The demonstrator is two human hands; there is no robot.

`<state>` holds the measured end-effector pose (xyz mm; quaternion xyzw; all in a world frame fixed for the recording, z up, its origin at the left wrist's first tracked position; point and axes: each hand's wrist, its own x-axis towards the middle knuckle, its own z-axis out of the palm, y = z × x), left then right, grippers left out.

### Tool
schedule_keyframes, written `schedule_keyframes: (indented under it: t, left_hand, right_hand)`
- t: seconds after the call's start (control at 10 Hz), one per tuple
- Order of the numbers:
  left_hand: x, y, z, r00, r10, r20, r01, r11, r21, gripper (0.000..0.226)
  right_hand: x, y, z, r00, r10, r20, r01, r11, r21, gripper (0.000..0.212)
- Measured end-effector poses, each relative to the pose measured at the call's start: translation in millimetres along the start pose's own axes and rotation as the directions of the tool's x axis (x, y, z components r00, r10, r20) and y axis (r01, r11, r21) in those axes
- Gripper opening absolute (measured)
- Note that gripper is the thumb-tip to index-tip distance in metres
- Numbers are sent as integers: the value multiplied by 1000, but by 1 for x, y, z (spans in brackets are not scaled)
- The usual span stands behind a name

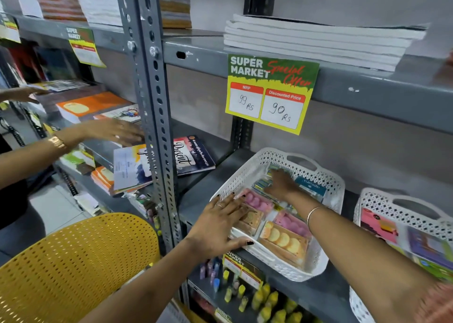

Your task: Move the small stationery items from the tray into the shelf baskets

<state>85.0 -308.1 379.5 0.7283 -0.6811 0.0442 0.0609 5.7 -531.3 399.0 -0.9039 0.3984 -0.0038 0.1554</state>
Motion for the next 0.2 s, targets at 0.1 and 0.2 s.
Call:
schedule_keyframes:
  t: [0.1,0.2]
  left_hand:
    - [1,-1,-1,1000,24,-17,-25,999,-49,108]
    - [-3,-1,-1,997,23,-69,-33,989,-146,95]
  right_hand:
    - [-19,-10,-17,991,-52,-119,58,997,47,57]
    - [-57,-21,-39,900,-131,-416,176,982,72,49]
